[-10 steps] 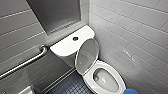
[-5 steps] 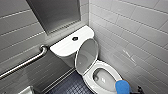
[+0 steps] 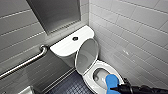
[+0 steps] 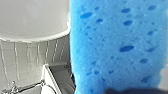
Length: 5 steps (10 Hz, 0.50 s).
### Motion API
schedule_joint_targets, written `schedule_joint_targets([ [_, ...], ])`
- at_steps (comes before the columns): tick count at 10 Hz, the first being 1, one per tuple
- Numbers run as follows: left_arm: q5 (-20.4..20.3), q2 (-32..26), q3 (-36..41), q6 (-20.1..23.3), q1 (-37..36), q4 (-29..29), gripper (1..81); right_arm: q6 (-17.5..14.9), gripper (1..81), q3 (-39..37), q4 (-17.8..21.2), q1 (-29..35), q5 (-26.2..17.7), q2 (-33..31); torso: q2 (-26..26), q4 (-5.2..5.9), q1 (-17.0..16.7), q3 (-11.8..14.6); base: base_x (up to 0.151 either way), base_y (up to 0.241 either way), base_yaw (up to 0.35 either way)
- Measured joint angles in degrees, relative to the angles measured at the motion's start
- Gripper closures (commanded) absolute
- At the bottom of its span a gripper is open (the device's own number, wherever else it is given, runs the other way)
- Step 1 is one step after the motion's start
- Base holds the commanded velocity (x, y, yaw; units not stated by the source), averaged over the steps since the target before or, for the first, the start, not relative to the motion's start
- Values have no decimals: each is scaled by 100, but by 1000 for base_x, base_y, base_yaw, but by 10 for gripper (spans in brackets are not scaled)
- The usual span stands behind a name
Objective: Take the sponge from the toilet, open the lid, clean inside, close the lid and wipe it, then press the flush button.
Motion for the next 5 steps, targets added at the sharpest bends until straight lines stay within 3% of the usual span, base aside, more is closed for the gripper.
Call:
schedule_joint_targets([
  [5, -2, -6, 0, 0, -2, -2, 10, 171, 811, -1152, -13, 472, -380, 1481, 2, 0, 2, 0, 0, 0, 0],
])
